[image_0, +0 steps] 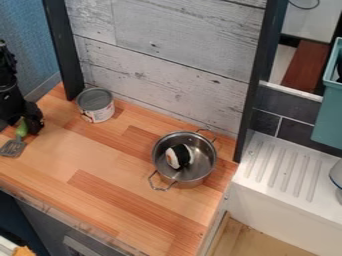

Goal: Move the green spatula to the left side of the table

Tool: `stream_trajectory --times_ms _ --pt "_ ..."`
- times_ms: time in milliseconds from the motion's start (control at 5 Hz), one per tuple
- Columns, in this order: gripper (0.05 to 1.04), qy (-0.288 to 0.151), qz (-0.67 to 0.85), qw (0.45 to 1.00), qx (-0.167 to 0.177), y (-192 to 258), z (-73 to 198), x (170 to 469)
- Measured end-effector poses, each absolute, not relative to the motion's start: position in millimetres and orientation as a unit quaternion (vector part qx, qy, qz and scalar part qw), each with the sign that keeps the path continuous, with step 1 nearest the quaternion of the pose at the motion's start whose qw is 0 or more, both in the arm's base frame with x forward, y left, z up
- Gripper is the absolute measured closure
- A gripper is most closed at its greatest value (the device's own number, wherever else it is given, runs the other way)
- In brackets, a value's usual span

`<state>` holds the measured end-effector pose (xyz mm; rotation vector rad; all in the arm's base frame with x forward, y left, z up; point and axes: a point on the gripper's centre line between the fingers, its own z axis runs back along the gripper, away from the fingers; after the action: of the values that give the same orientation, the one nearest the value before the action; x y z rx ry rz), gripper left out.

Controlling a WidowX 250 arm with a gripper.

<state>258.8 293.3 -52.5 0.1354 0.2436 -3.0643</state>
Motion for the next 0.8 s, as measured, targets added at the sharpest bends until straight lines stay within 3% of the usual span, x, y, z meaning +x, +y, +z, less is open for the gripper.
stream_trajectory --times_ms 400,800 --pt "0.083 0.080 -0.995 0.037 0.055 287 -44 259" --pt "0.083 0.083 -0.988 -0.071 0.107 272 5 272"
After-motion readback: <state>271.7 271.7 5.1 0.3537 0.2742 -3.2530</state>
